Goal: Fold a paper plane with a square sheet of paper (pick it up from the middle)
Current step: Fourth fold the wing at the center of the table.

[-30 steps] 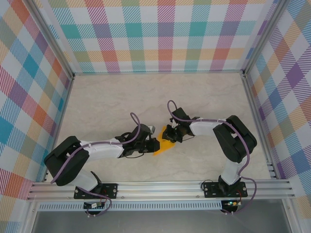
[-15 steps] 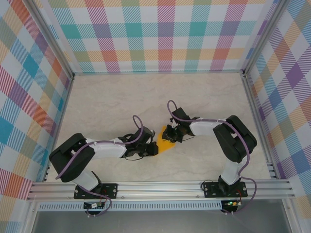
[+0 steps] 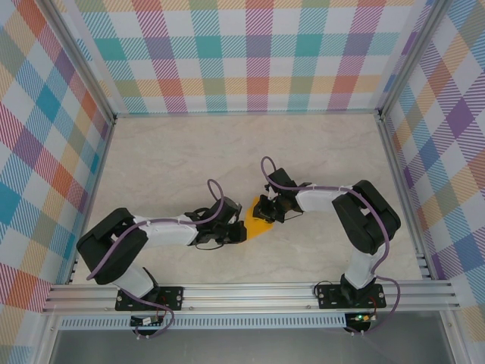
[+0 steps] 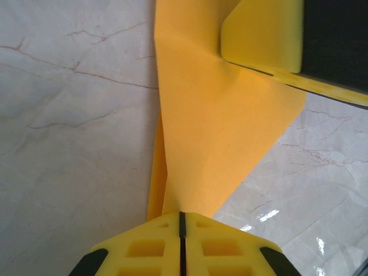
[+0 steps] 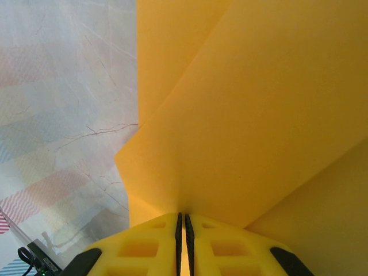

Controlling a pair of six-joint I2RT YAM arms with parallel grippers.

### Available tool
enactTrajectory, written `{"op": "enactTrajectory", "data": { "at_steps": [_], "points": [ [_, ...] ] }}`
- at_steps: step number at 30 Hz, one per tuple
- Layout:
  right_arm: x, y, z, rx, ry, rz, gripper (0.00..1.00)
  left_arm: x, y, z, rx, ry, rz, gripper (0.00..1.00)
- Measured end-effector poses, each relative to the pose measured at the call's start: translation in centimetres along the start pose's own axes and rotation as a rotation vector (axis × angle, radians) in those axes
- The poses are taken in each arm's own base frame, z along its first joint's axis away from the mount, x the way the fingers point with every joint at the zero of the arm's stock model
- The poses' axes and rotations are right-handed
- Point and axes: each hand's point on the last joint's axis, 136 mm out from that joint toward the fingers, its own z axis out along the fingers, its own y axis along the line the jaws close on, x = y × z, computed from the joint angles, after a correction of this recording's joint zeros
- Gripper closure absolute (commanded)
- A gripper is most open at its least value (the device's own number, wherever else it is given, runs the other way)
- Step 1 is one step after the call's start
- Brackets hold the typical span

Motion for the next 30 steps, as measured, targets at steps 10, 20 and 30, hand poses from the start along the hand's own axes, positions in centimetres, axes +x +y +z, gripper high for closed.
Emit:
{"op": "enactTrajectory", "data": {
  "at_steps": [10, 20, 30],
  "points": [
    [0.1, 0.0, 0.1, -0.001, 0.005, 0.001, 0.86, 0.2, -1.1, -0.9, 0.040, -0.004, 0.017, 0.90],
    [0.1, 0.0, 0.1, -0.002, 0.008, 0.002, 0.86, 1.1, 0.6, -0.2, -0.036, 0.024, 0.002, 0.92],
    [0.1, 0.0, 0.1, -0.002, 0.009, 0.002, 0.86, 1.0, 0.9, -0.2, -0.050, 0.015, 0.002, 0.94]
  ]
}}
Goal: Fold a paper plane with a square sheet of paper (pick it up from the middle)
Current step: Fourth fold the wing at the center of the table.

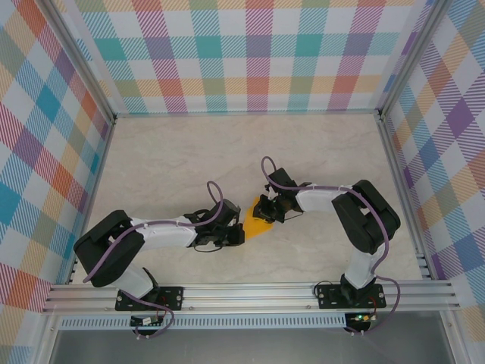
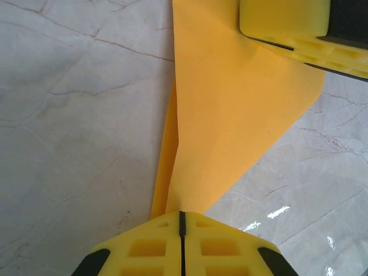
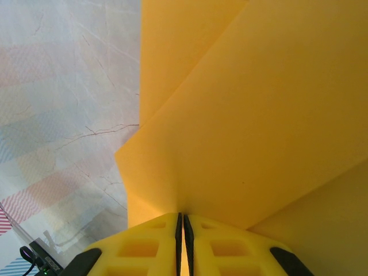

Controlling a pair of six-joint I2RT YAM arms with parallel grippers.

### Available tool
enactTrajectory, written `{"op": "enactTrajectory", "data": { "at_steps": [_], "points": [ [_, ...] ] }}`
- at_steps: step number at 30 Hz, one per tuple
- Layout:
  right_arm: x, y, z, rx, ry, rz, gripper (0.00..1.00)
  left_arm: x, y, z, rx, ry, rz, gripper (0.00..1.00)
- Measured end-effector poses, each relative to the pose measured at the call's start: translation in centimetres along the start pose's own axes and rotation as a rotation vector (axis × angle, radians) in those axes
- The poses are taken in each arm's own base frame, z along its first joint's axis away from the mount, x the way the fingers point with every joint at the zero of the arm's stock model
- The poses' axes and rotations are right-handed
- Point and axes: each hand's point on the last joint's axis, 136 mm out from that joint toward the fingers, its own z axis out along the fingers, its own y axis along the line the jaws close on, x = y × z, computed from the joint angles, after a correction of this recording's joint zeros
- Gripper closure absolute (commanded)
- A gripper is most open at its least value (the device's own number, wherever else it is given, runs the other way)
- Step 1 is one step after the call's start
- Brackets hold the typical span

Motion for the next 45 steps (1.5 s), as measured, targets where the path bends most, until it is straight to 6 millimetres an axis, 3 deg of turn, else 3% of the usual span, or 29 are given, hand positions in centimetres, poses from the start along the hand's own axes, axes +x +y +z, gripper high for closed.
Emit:
{"op": "enactTrajectory", "data": {
  "at_steps": [12, 31, 39, 45],
  "points": [
    [0.0, 0.0, 0.0, 0.000, 0.000, 0.000, 0.86, -1.1, -1.0, -1.4, 0.045, -0.074, -0.005, 0.91],
    [-0.1, 0.3, -0.4, -0.002, -0.013, -0.013, 0.86, -0.7, 0.2, 0.2, 0.002, -0.052, -0.028, 1.00],
    [-0.3, 3.7, -4.2, -0.082, -0.102, -0.114, 0.86, -0.7, 0.2, 0.2, 0.001, -0.051, -0.032, 1.00],
    [1.7, 4.0, -2.6, -0.057, -0.056, -0.153, 0.87, -0.7, 0.3, 0.2, 0.000, -0.050, -0.036, 1.00]
  ]
}}
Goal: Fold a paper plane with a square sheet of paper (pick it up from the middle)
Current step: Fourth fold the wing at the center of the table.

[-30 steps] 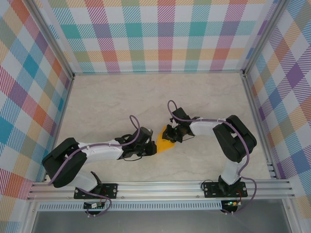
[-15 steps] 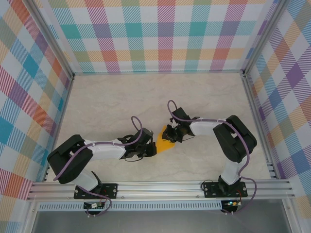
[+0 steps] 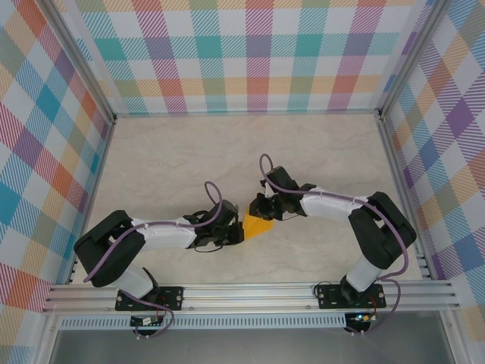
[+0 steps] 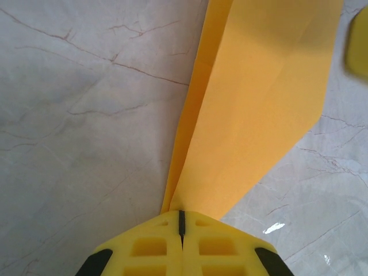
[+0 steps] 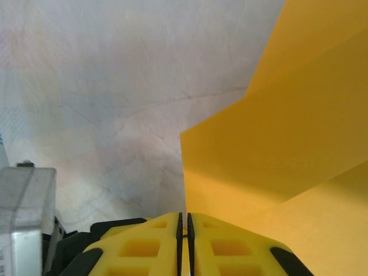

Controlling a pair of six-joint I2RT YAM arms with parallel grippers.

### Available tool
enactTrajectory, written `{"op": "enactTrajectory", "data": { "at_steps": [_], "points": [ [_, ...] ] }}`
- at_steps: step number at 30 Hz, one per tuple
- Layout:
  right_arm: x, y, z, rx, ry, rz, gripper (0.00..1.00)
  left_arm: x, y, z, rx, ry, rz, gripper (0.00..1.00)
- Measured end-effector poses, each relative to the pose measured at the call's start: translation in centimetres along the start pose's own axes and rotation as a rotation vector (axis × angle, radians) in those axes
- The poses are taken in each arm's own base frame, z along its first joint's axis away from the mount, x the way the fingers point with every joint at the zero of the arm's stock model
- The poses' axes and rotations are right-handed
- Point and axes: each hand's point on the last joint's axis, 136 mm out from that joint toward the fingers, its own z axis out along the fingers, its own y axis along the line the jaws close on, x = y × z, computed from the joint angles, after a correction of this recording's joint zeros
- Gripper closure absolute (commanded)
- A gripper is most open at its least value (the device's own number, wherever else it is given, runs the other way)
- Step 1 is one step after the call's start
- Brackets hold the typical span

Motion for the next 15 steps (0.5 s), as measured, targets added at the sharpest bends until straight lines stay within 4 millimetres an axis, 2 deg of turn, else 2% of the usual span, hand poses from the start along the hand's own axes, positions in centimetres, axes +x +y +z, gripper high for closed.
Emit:
{"op": "enactTrajectory", "data": {
  "at_steps": [5, 15],
  "points": [
    [1.5, 0.0, 1.4, 0.011, 0.048, -0.011, 0.88, 0.0, 0.0, 0.0, 0.000, 0.000, -0.007, 1.00],
    [2.8, -0.2, 3.2, 0.010, 0.100, 0.019, 0.90, 0.0, 0.0, 0.0, 0.001, -0.001, -0.015, 1.00]
  ]
}}
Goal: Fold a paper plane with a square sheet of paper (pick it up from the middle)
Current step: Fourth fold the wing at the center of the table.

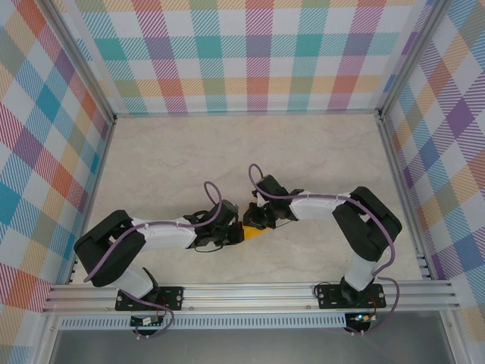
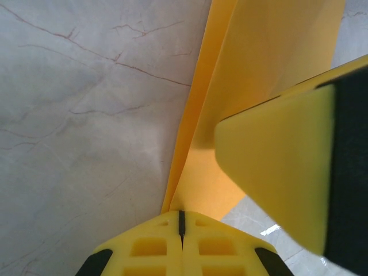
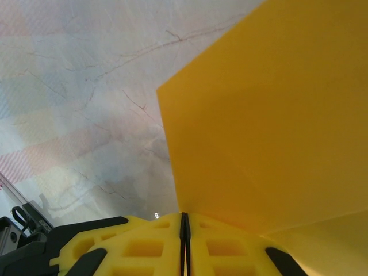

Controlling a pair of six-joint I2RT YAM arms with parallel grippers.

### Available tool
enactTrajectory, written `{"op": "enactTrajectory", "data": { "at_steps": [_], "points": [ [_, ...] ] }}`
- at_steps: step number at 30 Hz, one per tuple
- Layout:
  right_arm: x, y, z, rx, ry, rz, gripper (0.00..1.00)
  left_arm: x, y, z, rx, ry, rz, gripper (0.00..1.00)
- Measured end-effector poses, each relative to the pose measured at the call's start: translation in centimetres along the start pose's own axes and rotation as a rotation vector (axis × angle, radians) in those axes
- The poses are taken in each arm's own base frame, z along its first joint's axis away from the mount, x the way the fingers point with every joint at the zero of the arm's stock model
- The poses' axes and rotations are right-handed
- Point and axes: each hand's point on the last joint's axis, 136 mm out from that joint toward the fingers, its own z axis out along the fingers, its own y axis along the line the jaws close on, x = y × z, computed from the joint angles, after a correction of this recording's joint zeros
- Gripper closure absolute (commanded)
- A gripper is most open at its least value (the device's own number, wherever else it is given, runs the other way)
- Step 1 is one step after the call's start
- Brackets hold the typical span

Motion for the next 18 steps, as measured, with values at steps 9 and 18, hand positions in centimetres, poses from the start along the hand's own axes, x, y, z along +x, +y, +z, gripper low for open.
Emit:
{"op": "enactTrajectory", "data": {
  "at_steps": [9, 18],
  "points": [
    [0.2, -1.4, 0.8, 0.056, 0.001, 0.042, 0.91, 0.0, 0.0, 0.0, 0.000, 0.000, -0.001, 1.00],
    [-0.1, -1.7, 0.7, 0.076, -0.019, 0.064, 0.91, 0.0, 0.0, 0.0, -0.001, 0.000, -0.020, 1.00]
  ]
}}
